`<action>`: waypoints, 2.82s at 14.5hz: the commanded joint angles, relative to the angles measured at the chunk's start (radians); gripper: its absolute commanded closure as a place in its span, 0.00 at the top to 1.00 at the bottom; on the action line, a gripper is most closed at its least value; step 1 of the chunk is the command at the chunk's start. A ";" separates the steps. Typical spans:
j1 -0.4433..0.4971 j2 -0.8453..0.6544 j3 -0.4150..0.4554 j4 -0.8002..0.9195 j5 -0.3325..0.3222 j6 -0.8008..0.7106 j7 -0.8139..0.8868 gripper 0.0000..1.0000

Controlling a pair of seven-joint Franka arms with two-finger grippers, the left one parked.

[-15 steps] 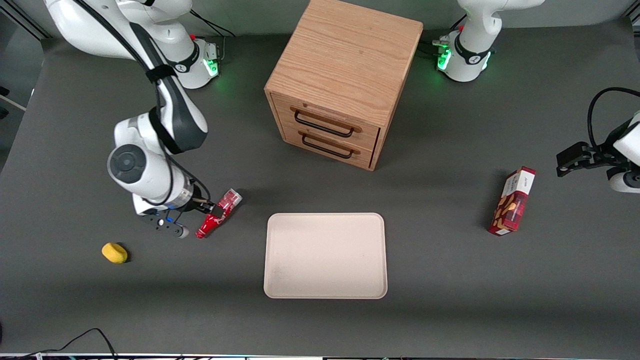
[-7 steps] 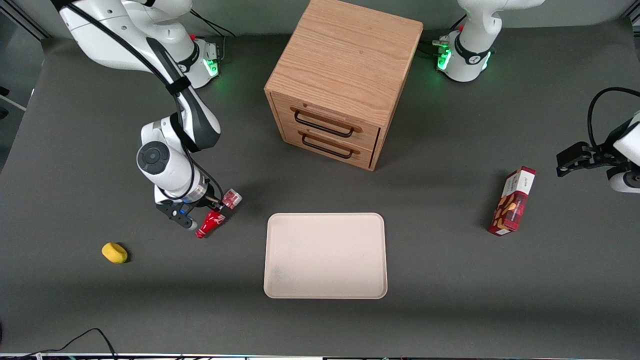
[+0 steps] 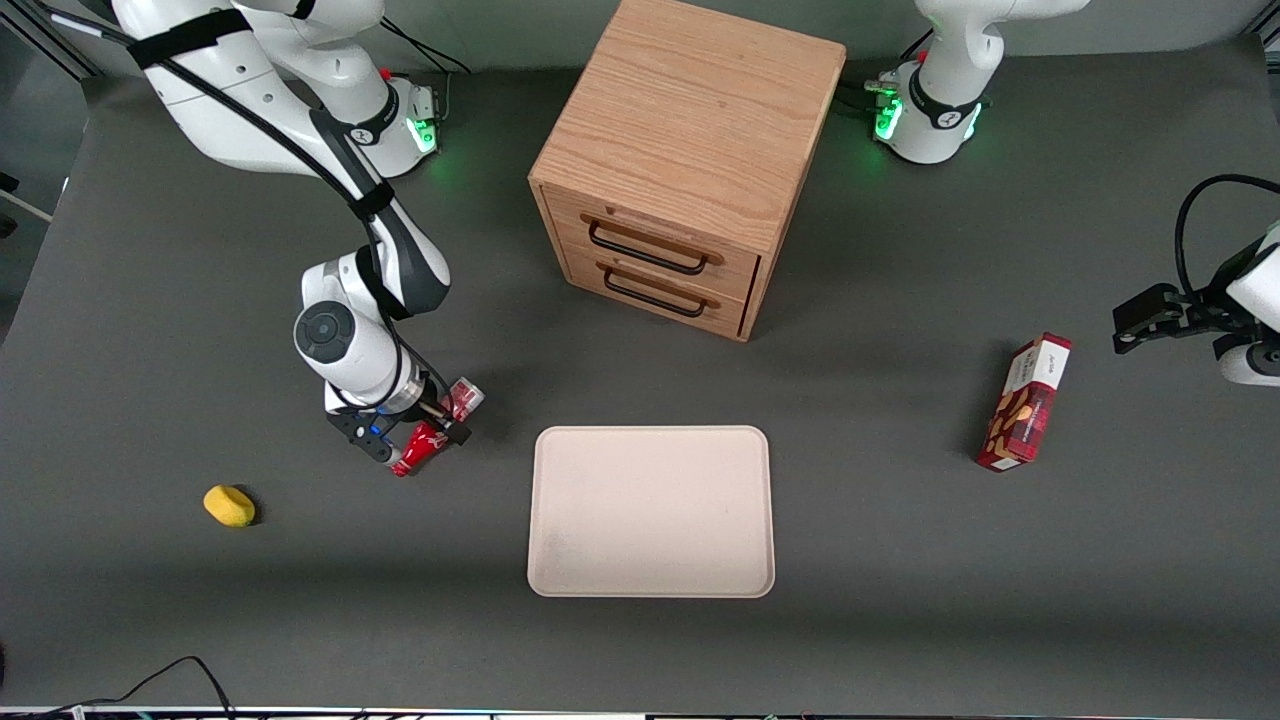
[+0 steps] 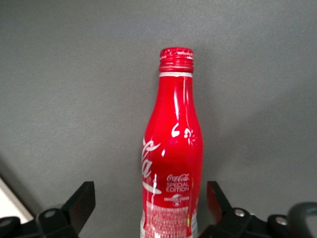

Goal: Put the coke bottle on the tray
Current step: 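Lower the open right gripper over the bottle's body, then close the right gripper around the bottle's body, then lift the bottle and carry it over the cream tray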

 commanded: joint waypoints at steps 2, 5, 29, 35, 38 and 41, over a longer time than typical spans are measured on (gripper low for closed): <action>0.002 0.020 -0.003 0.001 -0.024 0.026 0.034 1.00; 0.002 0.034 -0.003 0.001 -0.034 0.034 0.034 1.00; -0.018 -0.038 -0.006 0.062 -0.097 -0.093 0.013 0.00; -0.023 -0.055 -0.003 0.416 -0.021 -0.560 -0.076 0.00; -0.024 -0.054 -0.005 0.558 0.012 -0.694 -0.104 0.00; -0.021 -0.051 -0.005 0.619 0.012 -0.740 -0.104 0.00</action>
